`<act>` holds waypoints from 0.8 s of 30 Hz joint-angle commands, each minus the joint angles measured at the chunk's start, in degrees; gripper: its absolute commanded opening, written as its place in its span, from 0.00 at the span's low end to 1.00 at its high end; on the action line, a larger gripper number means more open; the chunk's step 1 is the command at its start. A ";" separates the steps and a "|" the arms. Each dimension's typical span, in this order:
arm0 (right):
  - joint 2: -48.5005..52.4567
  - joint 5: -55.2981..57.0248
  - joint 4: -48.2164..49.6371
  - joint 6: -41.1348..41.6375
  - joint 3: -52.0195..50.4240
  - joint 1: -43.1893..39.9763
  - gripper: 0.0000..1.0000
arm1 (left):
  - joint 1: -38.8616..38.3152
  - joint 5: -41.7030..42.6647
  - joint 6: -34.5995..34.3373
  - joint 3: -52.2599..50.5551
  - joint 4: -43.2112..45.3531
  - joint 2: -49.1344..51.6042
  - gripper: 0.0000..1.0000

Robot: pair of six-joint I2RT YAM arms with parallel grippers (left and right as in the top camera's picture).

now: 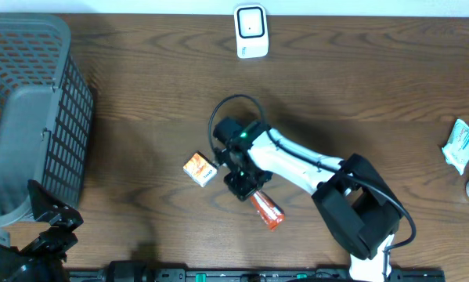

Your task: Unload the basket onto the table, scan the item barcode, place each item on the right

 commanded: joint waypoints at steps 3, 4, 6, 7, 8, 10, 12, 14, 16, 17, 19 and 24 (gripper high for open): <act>-0.81 3.06 1.36 2.56 -0.20 -3.37 0.03 | 0.13 -0.50 0.09 -0.26 0.00 -0.39 0.98; -0.81 3.02 1.70 2.58 -0.20 -3.87 0.02 | 0.13 -0.50 0.09 -0.26 0.02 -0.39 0.98; -0.83 2.97 1.53 3.54 0.33 -4.50 0.01 | 0.13 -0.50 0.09 -0.26 0.00 -0.39 0.98; -0.83 2.69 0.39 4.09 1.36 -4.63 0.01 | 0.13 -0.50 0.09 -0.26 0.00 -0.39 0.98; -0.83 2.19 -0.98 4.07 2.67 -4.68 0.01 | 0.13 -0.50 0.09 -0.26 0.00 -0.39 0.98; -0.87 1.70 -4.22 4.11 6.10 -4.66 0.01 | 0.13 -0.50 0.09 -0.26 0.02 -0.39 0.98; -0.92 1.75 -7.80 4.48 10.23 -4.66 0.01 | 0.13 -0.50 0.09 -0.26 0.00 -0.39 0.98; -0.92 2.40 -10.95 4.48 14.19 -4.66 0.01 | 0.13 -0.50 0.09 -0.26 0.00 -0.39 0.98; -0.92 4.22 -12.83 4.50 16.50 -4.66 0.01 | 0.13 -0.50 0.09 -0.26 0.02 -0.39 0.98; -0.92 5.66 -13.27 4.50 17.00 -4.66 0.01 | 0.13 -0.50 0.09 -0.26 0.00 -0.39 0.98; -0.92 7.63 -13.81 4.50 16.94 -4.59 0.01 | 0.13 -0.50 0.09 -0.26 0.00 -0.39 0.98; -0.92 11.23 -13.81 4.39 13.90 -4.57 0.02 | 0.13 -0.50 0.09 -0.26 0.02 -0.39 0.98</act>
